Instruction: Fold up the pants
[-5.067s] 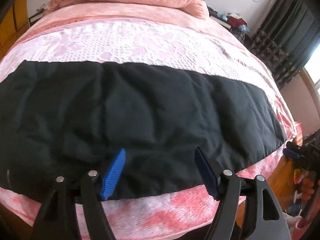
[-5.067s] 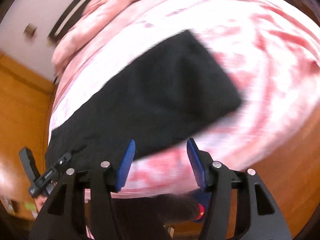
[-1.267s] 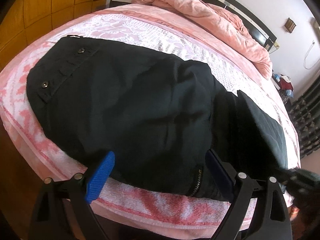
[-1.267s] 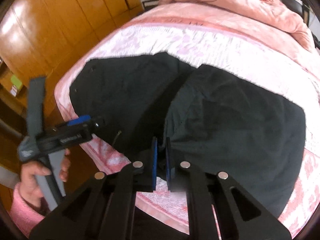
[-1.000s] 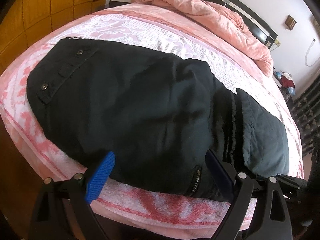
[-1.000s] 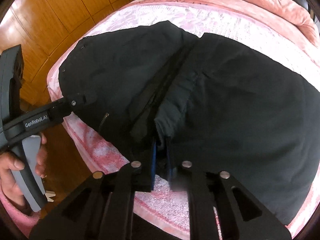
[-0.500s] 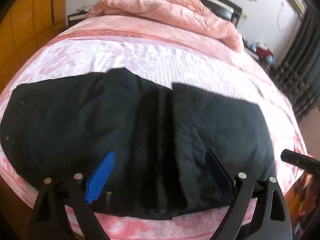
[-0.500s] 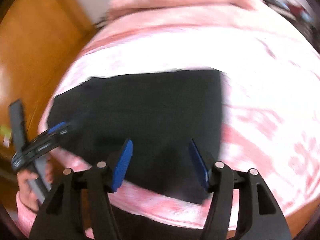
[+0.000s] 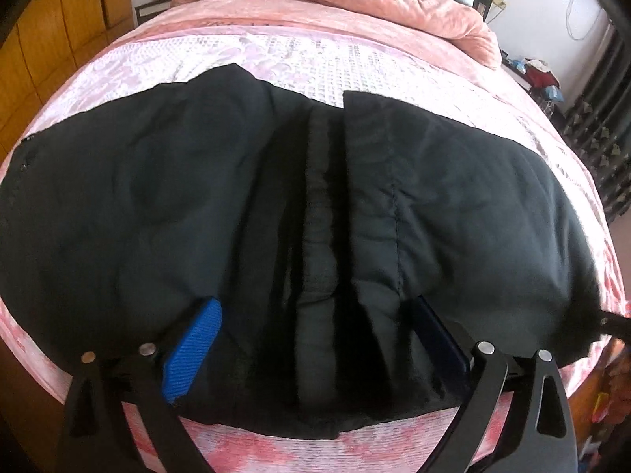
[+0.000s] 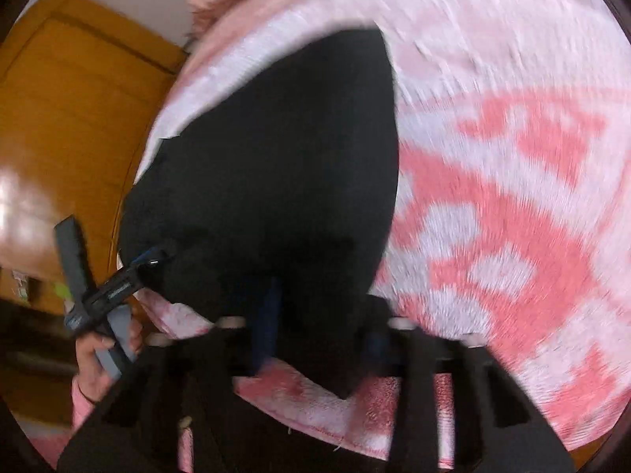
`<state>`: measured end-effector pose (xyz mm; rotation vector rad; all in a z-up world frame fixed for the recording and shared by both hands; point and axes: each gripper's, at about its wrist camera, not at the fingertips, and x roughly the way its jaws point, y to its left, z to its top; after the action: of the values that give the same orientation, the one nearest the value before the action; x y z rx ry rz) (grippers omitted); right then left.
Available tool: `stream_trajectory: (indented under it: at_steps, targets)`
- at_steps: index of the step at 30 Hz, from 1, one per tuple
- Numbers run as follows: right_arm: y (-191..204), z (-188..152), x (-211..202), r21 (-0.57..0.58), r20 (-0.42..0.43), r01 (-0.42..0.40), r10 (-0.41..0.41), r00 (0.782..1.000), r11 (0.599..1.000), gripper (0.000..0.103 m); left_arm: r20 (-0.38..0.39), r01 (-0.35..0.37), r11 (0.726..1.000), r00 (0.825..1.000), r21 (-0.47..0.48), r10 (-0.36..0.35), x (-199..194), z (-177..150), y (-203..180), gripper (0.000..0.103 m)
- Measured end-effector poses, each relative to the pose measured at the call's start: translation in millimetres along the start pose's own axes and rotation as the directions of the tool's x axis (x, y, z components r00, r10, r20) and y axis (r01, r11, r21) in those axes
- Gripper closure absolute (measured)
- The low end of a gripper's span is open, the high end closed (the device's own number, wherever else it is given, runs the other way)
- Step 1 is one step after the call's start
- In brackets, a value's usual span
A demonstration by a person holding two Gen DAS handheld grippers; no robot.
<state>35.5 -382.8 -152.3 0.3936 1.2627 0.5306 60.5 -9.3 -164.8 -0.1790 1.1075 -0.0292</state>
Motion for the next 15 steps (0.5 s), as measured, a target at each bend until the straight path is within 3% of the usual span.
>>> stream_trajectory:
  at_steps: [4, 9, 12, 15]
  targets:
    - [18, 4, -32, -0.052, 0.054, 0.031, -0.028, 0.998, 0.998, 0.088, 0.007, -0.004, 1.000, 1.000, 0.027, 0.004, 4, -2, -10, 0.004]
    - [10, -6, 9, -0.023, -0.064, 0.175, -0.176, 0.982, 0.984, 0.085, 0.006, -0.001, 0.999, 1.000, 0.046, 0.000, 10, -1, -12, 0.003]
    - [14, -9, 9, -0.026, -0.061, 0.193, -0.194, 0.979, 0.981, 0.080, 0.016, 0.030, 0.999, 0.999, 0.024, -0.030, 3, 2, -6, 0.005]
    - [26, -6, -2, -0.055, -0.028, 0.273, -0.275, 0.961, 0.961, 0.061, 0.045, 0.064, 0.998, 0.997, -0.003, -0.064, -13, -4, 9, 0.005]
